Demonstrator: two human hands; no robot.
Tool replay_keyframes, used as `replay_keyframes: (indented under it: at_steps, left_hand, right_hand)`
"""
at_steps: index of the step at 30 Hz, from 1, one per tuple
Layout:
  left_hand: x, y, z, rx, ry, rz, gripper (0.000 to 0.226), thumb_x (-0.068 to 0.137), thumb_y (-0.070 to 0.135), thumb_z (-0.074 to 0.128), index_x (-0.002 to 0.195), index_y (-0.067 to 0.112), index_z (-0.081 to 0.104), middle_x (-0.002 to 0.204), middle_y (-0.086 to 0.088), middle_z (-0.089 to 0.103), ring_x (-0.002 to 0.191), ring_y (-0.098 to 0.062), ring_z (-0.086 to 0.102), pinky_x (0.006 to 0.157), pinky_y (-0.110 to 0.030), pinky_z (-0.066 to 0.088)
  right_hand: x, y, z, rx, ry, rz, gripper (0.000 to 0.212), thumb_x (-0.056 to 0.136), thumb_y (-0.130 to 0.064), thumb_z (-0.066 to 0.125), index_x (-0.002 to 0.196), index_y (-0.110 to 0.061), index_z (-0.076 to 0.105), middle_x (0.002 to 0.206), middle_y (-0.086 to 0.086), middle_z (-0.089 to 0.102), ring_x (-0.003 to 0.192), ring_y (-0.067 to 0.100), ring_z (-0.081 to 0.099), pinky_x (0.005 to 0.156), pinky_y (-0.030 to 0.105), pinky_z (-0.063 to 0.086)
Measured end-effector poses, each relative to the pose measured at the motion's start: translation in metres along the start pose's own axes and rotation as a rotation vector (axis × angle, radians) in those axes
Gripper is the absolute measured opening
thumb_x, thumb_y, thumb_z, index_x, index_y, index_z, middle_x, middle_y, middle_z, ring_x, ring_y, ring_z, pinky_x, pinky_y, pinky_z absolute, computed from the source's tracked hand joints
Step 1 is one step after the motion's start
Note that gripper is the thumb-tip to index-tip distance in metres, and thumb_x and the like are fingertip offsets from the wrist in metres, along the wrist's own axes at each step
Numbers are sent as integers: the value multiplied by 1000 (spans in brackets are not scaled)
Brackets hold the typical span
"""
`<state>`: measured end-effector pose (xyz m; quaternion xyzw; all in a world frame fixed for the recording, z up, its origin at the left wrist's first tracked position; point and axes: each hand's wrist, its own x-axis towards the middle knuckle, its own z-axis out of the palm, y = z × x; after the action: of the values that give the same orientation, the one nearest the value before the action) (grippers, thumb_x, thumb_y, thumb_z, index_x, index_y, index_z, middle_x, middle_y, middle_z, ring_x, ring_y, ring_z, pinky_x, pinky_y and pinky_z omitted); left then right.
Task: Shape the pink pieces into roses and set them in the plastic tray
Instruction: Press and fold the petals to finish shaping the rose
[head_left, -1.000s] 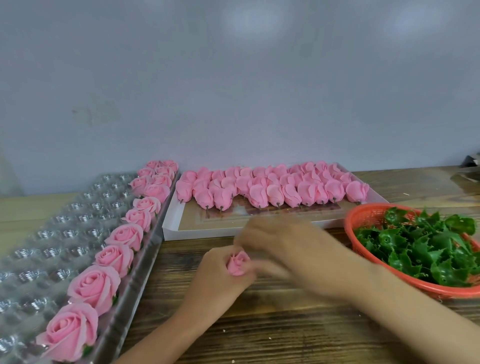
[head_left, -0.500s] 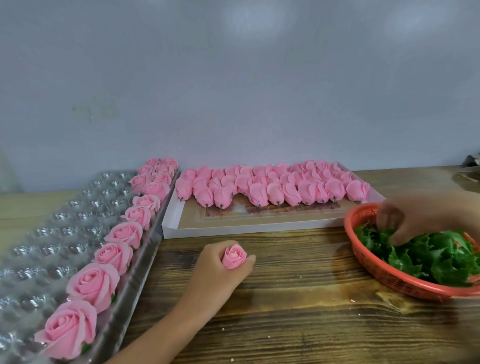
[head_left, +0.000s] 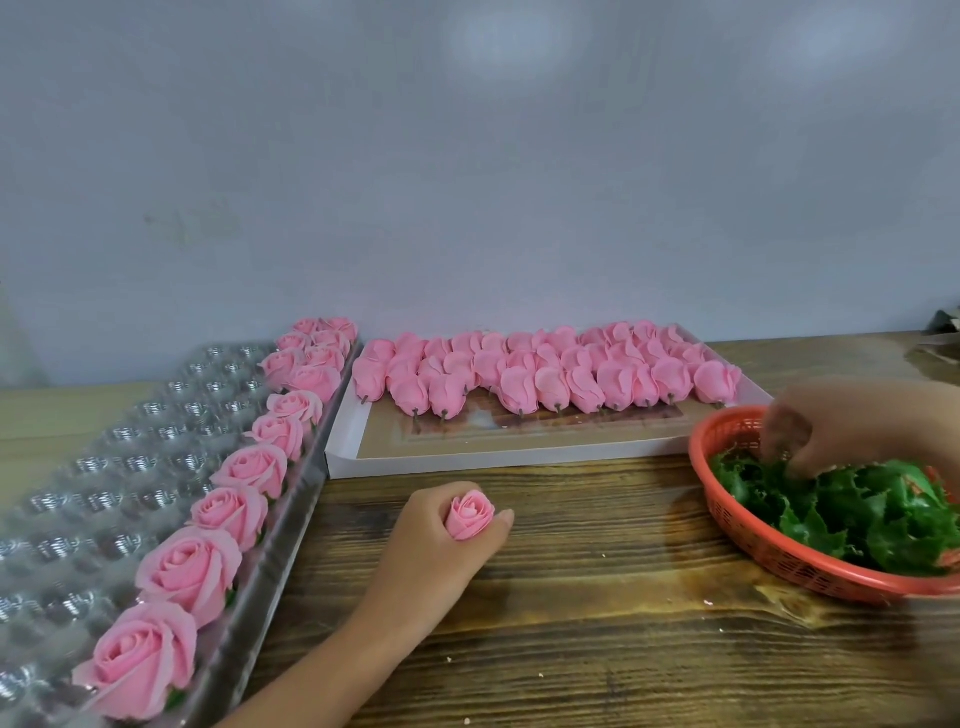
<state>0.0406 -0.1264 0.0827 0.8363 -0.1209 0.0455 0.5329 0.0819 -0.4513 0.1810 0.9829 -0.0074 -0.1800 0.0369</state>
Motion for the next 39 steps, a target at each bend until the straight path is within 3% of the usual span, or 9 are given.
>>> replay_keyframes:
  at_steps: [8,12,16,19,21,26,31,35,39]
  left_hand:
    - [-2,2,-1,-91,-5,-56,30,87,36,62,65,17,57,50,7,50,49,-2,47,56,-17,44]
    - [-2,2,-1,-168,-9,-57,31,85,40,60,63,18,57,50,5,54,46,-5,50,54,-14,46]
    - [-1,-2,-1,-176,37,-22,36,89,38,56,58,18,57,53,0,58,52,-10,56,59,-13,46]
    - [0,-4,-1,-194,146,12,44,95,25,54,52,20,57,60,-4,63,61,-10,59,65,-12,44]
    - [1,-5,-1,-199,206,19,44,95,23,54,52,24,58,64,-4,63,64,-9,59,64,-8,42]
    - [-1,-3,-2,-241,320,115,32,95,19,55,64,19,61,60,-1,52,64,-13,53,60,-11,40]
    - [-10,6,-2,-202,324,367,33,92,34,48,64,16,53,81,1,57,78,-15,56,73,-19,39]
    - [-16,14,1,-114,236,564,26,94,24,45,73,38,50,93,9,59,88,-16,58,79,-19,41]
    - [-17,14,4,-79,109,609,26,96,22,43,73,33,49,95,6,59,90,-21,58,77,-33,45]
  right_hand:
    - [0,5,-3,14,143,13,15,89,-19,68,84,-32,64,86,-17,65,82,0,61,63,12,41]
    - [-2,8,-9,65,230,68,21,87,-13,70,78,-31,69,76,-14,68,63,0,61,48,11,40]
    - [-5,9,-11,118,331,112,27,86,-8,69,75,-32,71,74,-10,71,67,12,68,64,32,59]
    - [-11,2,-17,201,545,21,22,83,-16,74,73,-35,69,71,-12,69,71,12,67,75,37,56]
    - [-19,-15,-21,366,636,-119,18,84,-19,74,73,-32,68,62,-11,69,60,1,65,64,28,48]
    - [-42,-91,-7,752,392,-481,9,88,-21,64,83,-19,71,77,0,74,64,7,66,59,20,50]
    - [-31,-160,45,839,181,-587,6,88,-7,65,89,-8,70,73,6,72,64,7,60,68,29,50]
    - [-21,-178,71,869,188,-596,15,87,-4,62,78,-16,65,63,-5,65,54,-2,56,59,21,48]
    - [-21,-186,78,976,156,-635,43,89,-3,56,61,-35,60,49,-13,59,47,-2,55,51,14,44]
